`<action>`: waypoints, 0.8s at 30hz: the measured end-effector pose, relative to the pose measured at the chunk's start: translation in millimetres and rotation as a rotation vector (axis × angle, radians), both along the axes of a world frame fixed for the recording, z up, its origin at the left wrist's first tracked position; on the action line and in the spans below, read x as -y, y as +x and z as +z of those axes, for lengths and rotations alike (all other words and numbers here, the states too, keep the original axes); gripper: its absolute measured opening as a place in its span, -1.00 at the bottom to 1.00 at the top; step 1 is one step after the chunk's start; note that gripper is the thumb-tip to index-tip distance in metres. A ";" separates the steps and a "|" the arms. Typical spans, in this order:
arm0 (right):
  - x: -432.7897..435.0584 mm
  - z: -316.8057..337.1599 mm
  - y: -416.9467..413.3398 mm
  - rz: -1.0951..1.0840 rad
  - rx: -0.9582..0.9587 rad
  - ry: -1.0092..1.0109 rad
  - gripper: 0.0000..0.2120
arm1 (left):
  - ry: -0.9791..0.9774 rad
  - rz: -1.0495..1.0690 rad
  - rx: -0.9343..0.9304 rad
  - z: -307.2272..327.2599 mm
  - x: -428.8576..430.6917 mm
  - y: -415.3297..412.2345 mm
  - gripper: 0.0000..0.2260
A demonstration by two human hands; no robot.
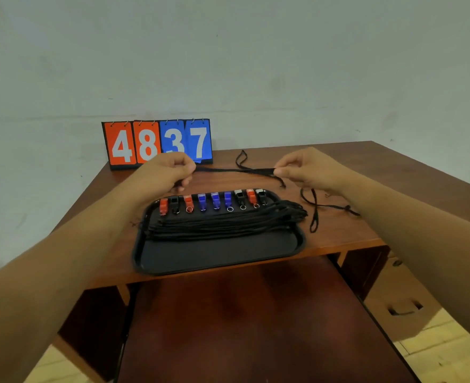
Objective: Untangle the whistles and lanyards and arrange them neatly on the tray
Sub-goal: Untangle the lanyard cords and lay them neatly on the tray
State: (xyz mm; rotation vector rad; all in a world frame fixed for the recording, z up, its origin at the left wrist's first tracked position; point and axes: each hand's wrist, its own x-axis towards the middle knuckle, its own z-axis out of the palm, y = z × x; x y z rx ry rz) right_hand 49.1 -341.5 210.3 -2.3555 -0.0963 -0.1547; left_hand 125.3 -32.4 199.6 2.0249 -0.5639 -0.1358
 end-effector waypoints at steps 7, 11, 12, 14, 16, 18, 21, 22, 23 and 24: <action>14.6 -28.5 -5.1 0.141 -0.302 -0.088 -0.87 | 0.357 -0.033 0.063 -36.9 -34.4 -2.0 -0.87; 19.5 -46.2 -9.3 0.121 -0.327 -0.221 -0.87 | 0.486 -0.104 0.099 -49.2 -48.2 -4.2 -0.93; 21.0 -50.5 -9.9 0.116 -0.325 -0.198 -0.87 | 0.515 -0.109 0.109 -51.9 -50.7 -4.1 -0.95; 23.1 -57.3 -11.6 0.101 -0.307 -0.181 -0.86 | 0.563 -0.107 0.131 -57.1 -54.7 -3.0 -0.97; 23.6 -63.3 -13.8 0.082 -0.276 -0.209 -0.87 | 0.590 -0.104 0.141 -62.0 -58.3 -2.4 -0.95; 23.4 -69.6 -15.9 0.070 -0.239 -0.224 -0.88 | 0.614 -0.105 0.139 -66.8 -61.8 -2.5 -0.95; 26.2 -79.8 -17.0 0.048 -0.190 -0.216 -0.90 | 0.672 -0.100 0.138 -74.8 -67.0 -2.0 -0.94; 27.5 -82.4 -17.7 0.045 -0.182 -0.213 -0.90 | 0.688 -0.096 0.136 -77.4 -68.4 -1.4 -0.93; 28.9 -84.8 -18.0 0.045 -0.175 -0.218 -0.90 | 0.704 -0.091 0.138 -79.9 -69.6 -1.0 -0.93; 30.1 -87.1 -18.1 0.041 -0.171 -0.233 -0.91 | 0.716 -0.086 0.145 -82.1 -70.4 -0.3 -0.93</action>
